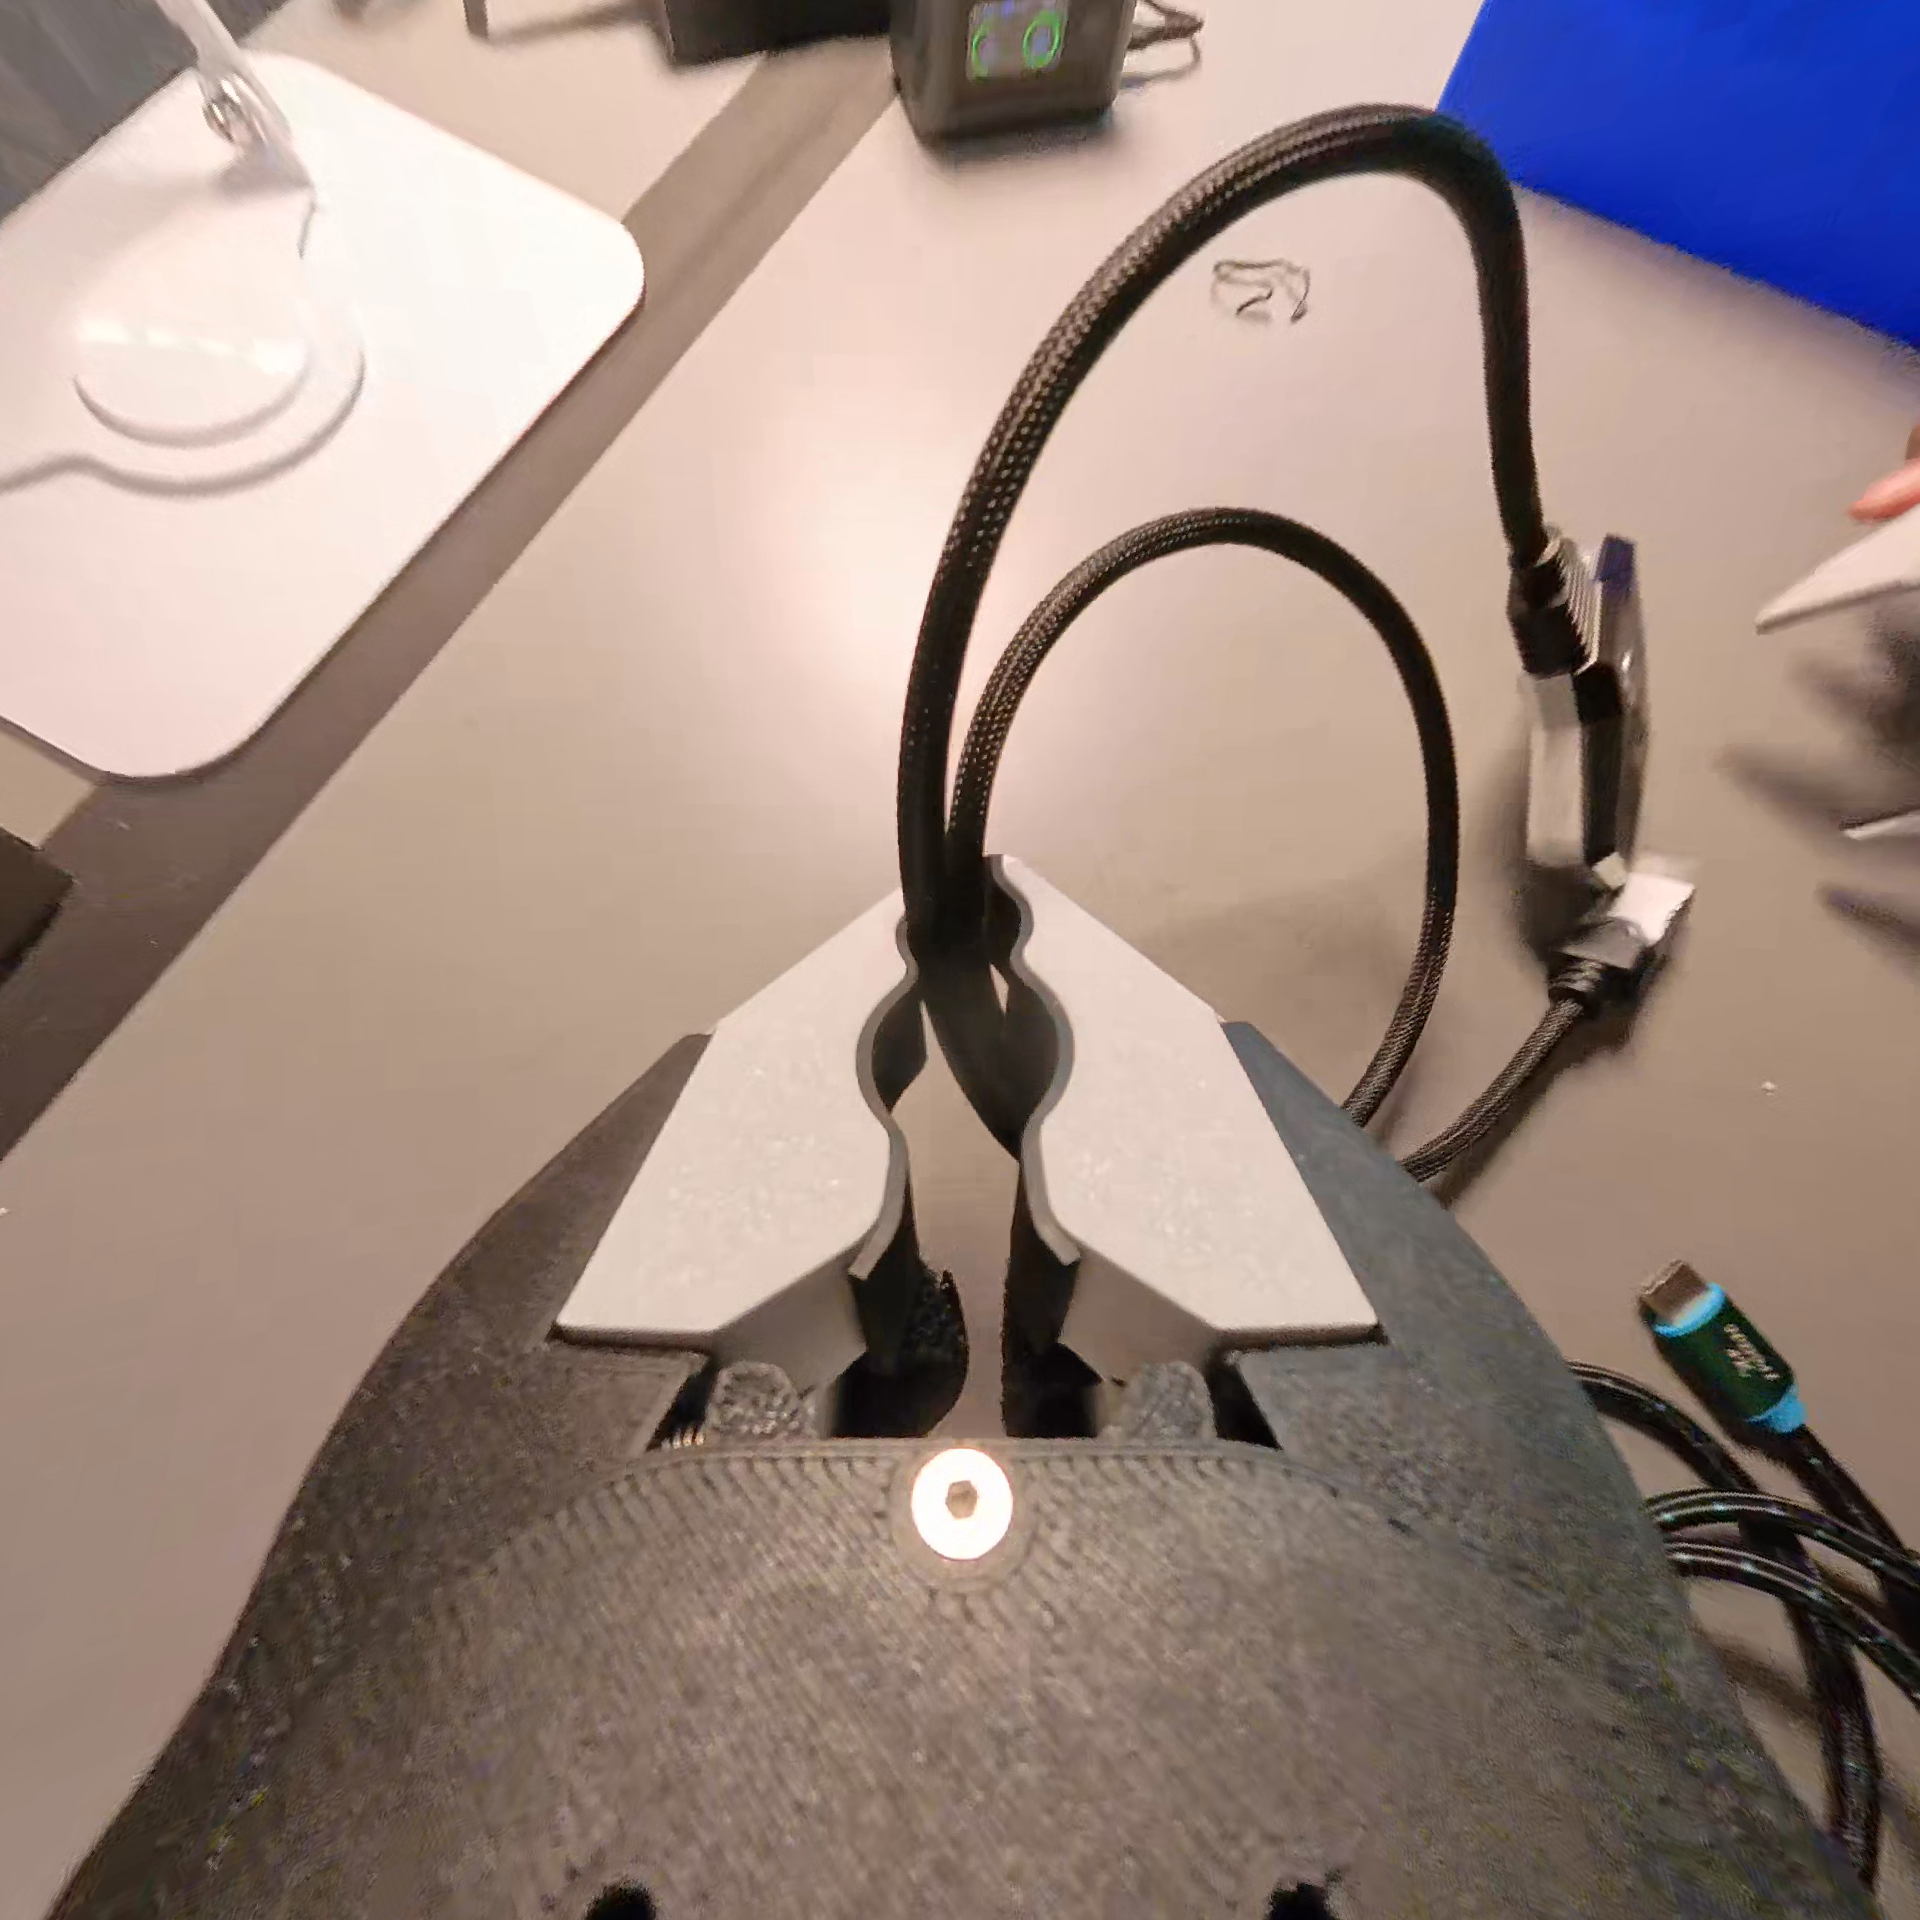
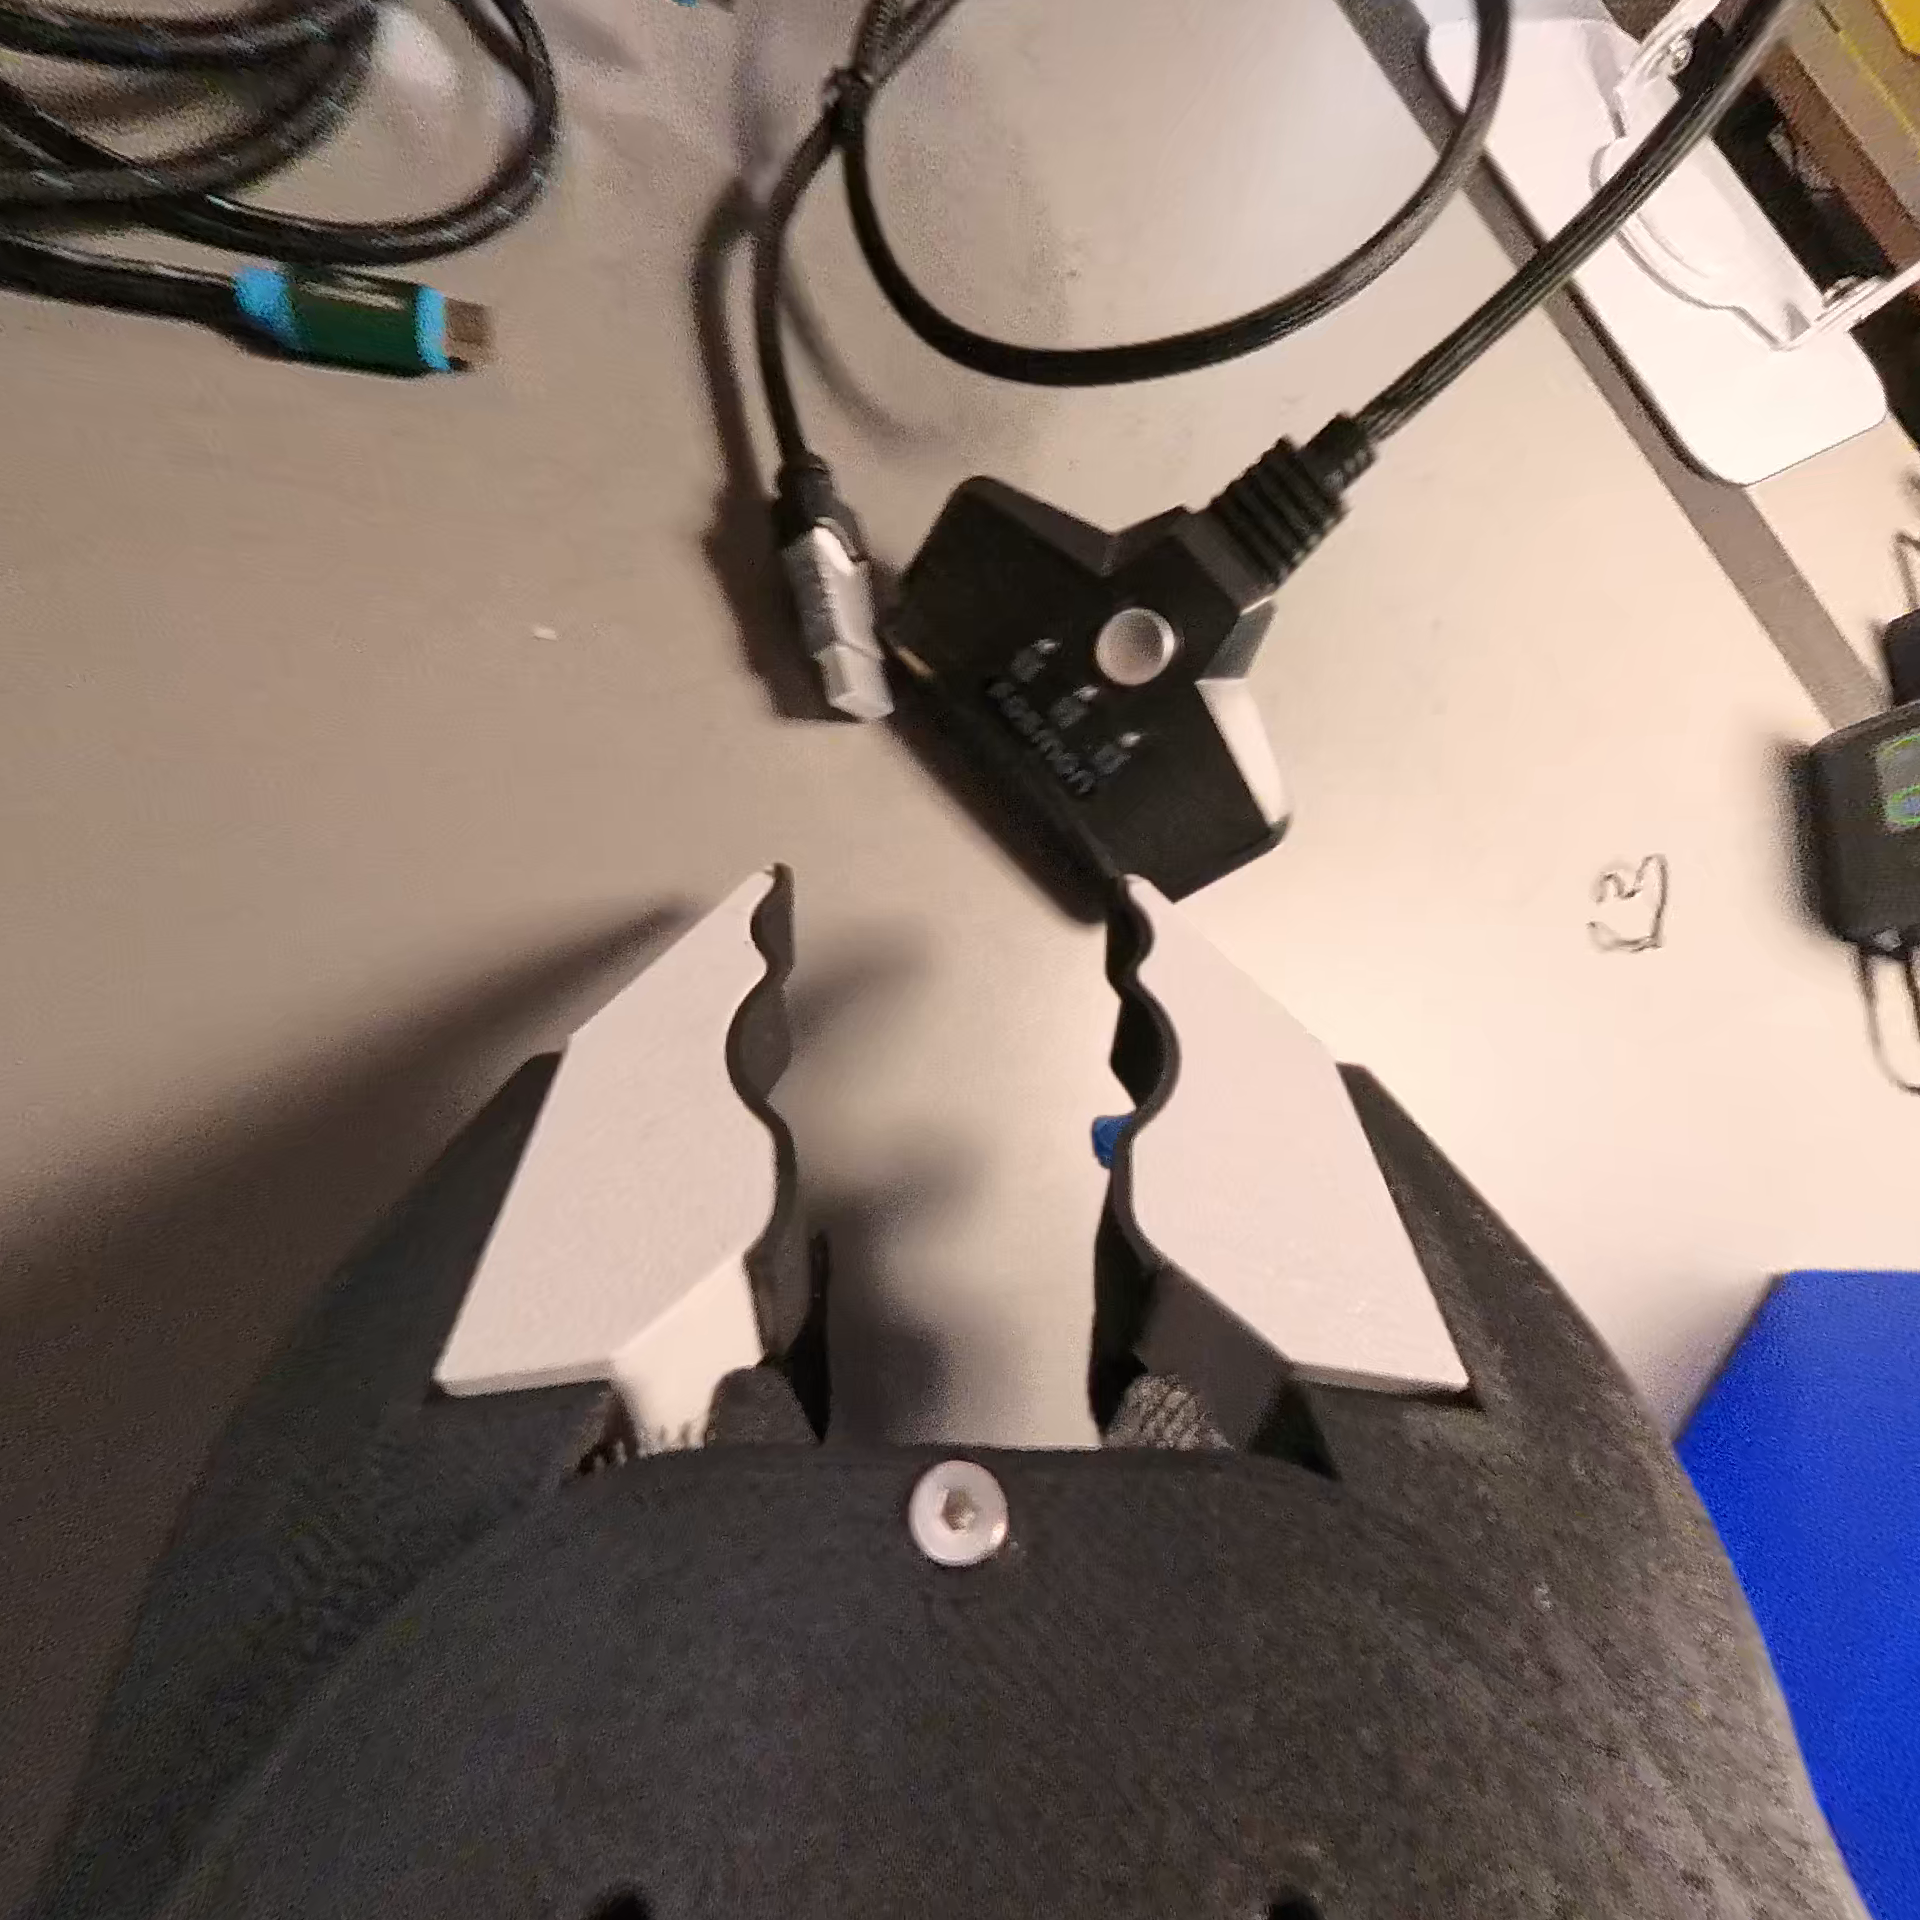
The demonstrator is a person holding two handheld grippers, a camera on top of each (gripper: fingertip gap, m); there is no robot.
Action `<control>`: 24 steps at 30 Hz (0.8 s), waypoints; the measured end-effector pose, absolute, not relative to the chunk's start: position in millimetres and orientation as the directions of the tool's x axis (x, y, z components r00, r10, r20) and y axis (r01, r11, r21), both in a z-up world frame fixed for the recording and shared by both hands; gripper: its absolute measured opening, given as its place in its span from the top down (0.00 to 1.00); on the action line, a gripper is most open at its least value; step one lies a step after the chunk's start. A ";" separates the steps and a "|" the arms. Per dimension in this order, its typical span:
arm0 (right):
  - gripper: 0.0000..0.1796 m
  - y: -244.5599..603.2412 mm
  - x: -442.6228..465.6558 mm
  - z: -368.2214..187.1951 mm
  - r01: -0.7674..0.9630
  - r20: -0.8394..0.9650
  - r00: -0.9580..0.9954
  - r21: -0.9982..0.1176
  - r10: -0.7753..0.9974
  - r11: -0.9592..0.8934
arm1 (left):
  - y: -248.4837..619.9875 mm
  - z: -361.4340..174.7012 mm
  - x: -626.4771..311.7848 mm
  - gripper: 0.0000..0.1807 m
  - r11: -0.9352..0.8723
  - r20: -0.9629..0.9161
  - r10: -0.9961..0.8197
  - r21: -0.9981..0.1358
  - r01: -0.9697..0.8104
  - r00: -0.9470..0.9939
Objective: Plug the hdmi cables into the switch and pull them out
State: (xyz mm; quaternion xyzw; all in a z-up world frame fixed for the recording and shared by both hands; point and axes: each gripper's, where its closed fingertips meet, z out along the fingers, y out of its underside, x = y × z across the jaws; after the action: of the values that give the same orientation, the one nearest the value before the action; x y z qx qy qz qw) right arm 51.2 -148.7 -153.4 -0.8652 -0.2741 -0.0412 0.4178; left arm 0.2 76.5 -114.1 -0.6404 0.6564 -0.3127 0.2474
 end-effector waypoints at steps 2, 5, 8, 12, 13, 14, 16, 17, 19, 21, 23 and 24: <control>0.59 -128.8 66.0 -155.8 0.564 0.361 0.818 -0.656 0.447 -0.502 | 82.6 -124.6 0.6 0.95 -0.022 0.087 -0.994 -0.726 -0.687 -0.061; 0.52 -103.0 76.2 -162.0 0.613 0.377 0.782 -0.611 0.496 -0.501 | 94.2 -132.6 2.8 0.85 -0.047 0.094 -0.995 -0.732 -0.680 -0.033; 0.52 -83.1 76.7 -164.8 0.597 0.321 0.786 -0.614 0.528 -0.516 | 112.0 -130.0 2.3 0.72 -0.080 0.069 -0.997 -0.756 -0.650 0.043; 0.59 -71.9 72.0 -170.7 0.536 0.217 0.815 -0.637 0.538 -0.554 | 112.9 -123.4 -17.7 0.66 -0.084 0.057 -0.996 -0.783 -0.616 0.064; 0.60 -68.7 73.1 -171.4 0.504 0.198 0.834 -0.650 0.515 -0.568 | 106.7 -122.6 -25.4 0.66 -0.082 0.071 -0.997 -0.791 -0.606 0.043; 0.61 -65.2 75.4 -171.6 0.472 0.188 0.855 -0.666 0.483 -0.577 | 98.4 -122.6 -33.5 0.67 -0.078 0.089 -0.996 -0.798 -0.597 0.011; 0.64 -59.2 80.9 -171.1 0.409 0.180 0.895 -0.694 0.407 -0.592 | 73.5 -127.5 -53.4 0.67 -0.054 0.150 -0.983 -0.779 -0.624 -0.103; 0.64 -57.4 83.4 -170.5 0.379 0.179 0.913 -0.703 0.366 -0.601 | 59.2 -130.1 -66.4 0.67 -0.038 0.187 -0.969 -0.762 -0.646 -0.164; 0.65 -55.5 87.4 -169.3 0.332 0.186 0.939 -0.709 0.289 -0.622 | 39.4 -134.5 -88.3 0.67 -0.038 0.250 -0.944 -0.734 -0.678 -0.217; 0.65 -54.9 89.7 -168.3 0.309 0.202 0.950 -0.710 0.238 -0.632 | 25.5 -145.3 -107.9 0.65 -0.006 0.264 -0.934 -0.683 -0.731 -0.239; 0.66 -55.1 88.9 -168.2 0.315 0.217 0.949 -0.712 0.231 -0.627 | 18.1 -159.9 -124.4 0.65 0.069 0.213 -0.944 -0.622 -0.780 -0.253; 0.66 -55.6 88.0 -168.3 0.328 0.226 0.944 -0.712 0.240 -0.621 | 15.1 -166.7 -130.4 0.65 0.104 0.185 -0.948 -0.591 -0.800 -0.260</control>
State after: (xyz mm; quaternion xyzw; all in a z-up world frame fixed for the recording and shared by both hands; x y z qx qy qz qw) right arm 88.0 -55.6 -168.3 -0.8986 -0.1582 -0.0541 0.4057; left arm -130.4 15.1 -166.7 -0.5958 0.7331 -0.3045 0.1216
